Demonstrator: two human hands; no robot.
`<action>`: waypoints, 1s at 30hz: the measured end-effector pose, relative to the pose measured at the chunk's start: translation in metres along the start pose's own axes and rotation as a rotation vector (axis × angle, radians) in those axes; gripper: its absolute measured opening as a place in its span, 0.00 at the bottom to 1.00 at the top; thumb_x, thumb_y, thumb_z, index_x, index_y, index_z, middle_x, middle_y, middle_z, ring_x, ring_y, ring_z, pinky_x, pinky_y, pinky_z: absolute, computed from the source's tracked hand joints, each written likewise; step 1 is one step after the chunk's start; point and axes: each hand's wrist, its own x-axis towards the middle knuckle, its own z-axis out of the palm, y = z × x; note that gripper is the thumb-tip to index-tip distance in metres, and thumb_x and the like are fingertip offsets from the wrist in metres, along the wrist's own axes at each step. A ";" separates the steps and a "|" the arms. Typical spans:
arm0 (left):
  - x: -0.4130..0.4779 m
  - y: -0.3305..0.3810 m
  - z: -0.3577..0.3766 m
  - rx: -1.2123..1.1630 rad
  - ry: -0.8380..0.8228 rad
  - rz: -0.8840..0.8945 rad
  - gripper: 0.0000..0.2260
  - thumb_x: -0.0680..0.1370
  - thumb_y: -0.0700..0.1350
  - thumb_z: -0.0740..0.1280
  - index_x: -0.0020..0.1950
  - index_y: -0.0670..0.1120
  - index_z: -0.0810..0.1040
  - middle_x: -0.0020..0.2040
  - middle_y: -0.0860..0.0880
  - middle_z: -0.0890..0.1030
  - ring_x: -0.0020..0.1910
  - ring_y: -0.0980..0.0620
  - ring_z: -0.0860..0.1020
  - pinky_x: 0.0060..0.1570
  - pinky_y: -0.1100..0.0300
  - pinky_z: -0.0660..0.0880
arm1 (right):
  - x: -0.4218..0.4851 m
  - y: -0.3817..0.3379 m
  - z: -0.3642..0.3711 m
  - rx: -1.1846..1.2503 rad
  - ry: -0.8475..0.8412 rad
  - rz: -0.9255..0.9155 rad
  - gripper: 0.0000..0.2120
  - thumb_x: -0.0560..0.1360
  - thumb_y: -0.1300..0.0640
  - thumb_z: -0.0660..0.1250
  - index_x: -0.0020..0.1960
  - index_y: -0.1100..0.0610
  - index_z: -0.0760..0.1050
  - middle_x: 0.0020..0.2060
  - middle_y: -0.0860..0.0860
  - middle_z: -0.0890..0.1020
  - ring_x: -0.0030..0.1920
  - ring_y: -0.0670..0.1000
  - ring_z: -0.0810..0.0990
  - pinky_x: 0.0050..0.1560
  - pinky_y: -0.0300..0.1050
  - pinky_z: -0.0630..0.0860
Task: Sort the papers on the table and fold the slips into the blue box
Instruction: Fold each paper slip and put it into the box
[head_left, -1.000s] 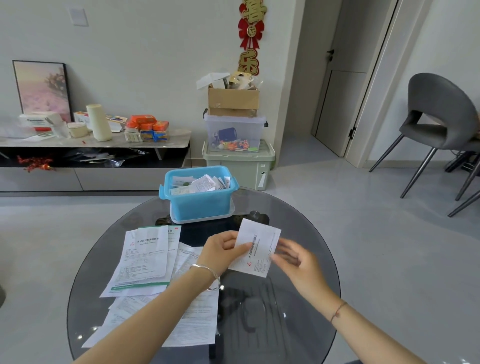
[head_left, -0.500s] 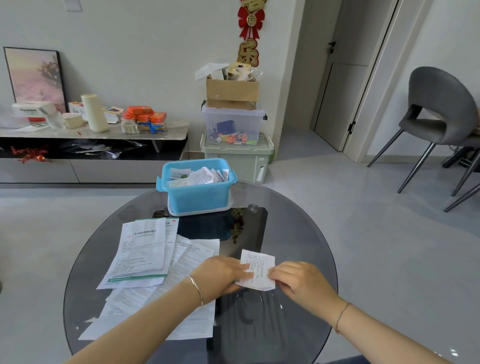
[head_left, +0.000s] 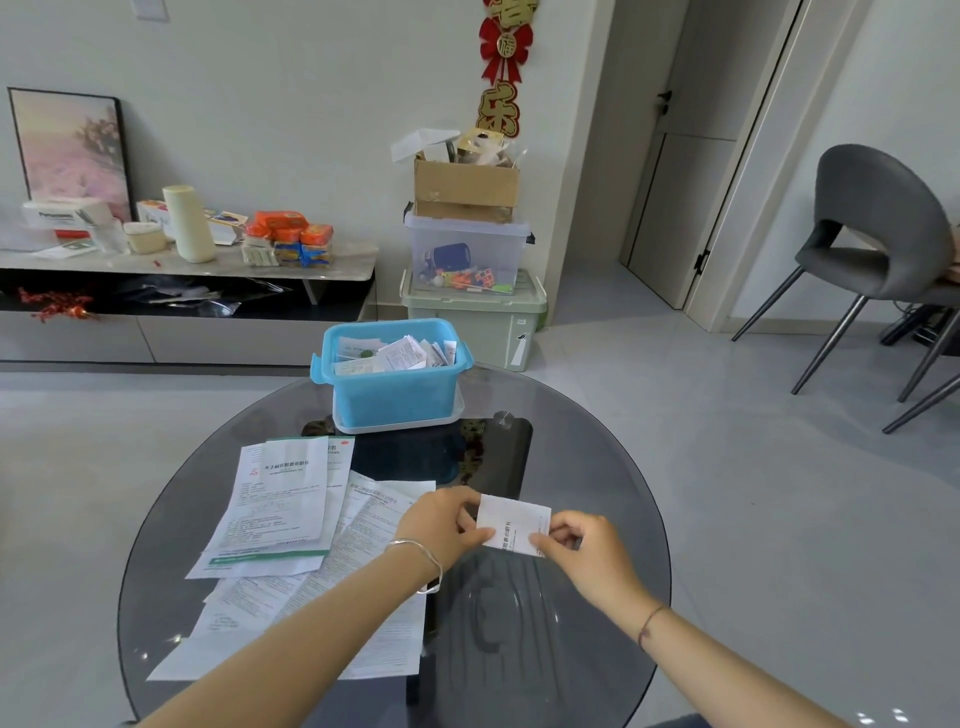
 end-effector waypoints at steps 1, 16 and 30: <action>0.001 0.001 0.001 -0.009 0.007 -0.023 0.21 0.76 0.50 0.70 0.67 0.50 0.72 0.45 0.53 0.82 0.46 0.56 0.78 0.57 0.63 0.73 | 0.002 -0.001 0.001 -0.004 0.011 0.023 0.05 0.71 0.56 0.74 0.39 0.52 0.79 0.31 0.44 0.80 0.30 0.40 0.73 0.32 0.31 0.68; -0.030 -0.001 -0.005 0.452 -0.145 0.369 0.21 0.82 0.56 0.54 0.74 0.54 0.63 0.72 0.54 0.69 0.70 0.55 0.66 0.69 0.60 0.64 | 0.012 -0.002 0.006 -0.108 0.026 0.103 0.12 0.71 0.59 0.72 0.42 0.52 0.68 0.30 0.46 0.80 0.32 0.41 0.75 0.30 0.34 0.68; -0.026 -0.004 -0.001 0.593 -0.264 0.457 0.23 0.82 0.58 0.51 0.76 0.53 0.59 0.76 0.52 0.61 0.75 0.51 0.58 0.73 0.57 0.56 | 0.005 -0.006 0.001 -0.234 -0.008 -0.035 0.09 0.74 0.62 0.67 0.40 0.52 0.68 0.31 0.46 0.74 0.30 0.42 0.71 0.30 0.34 0.69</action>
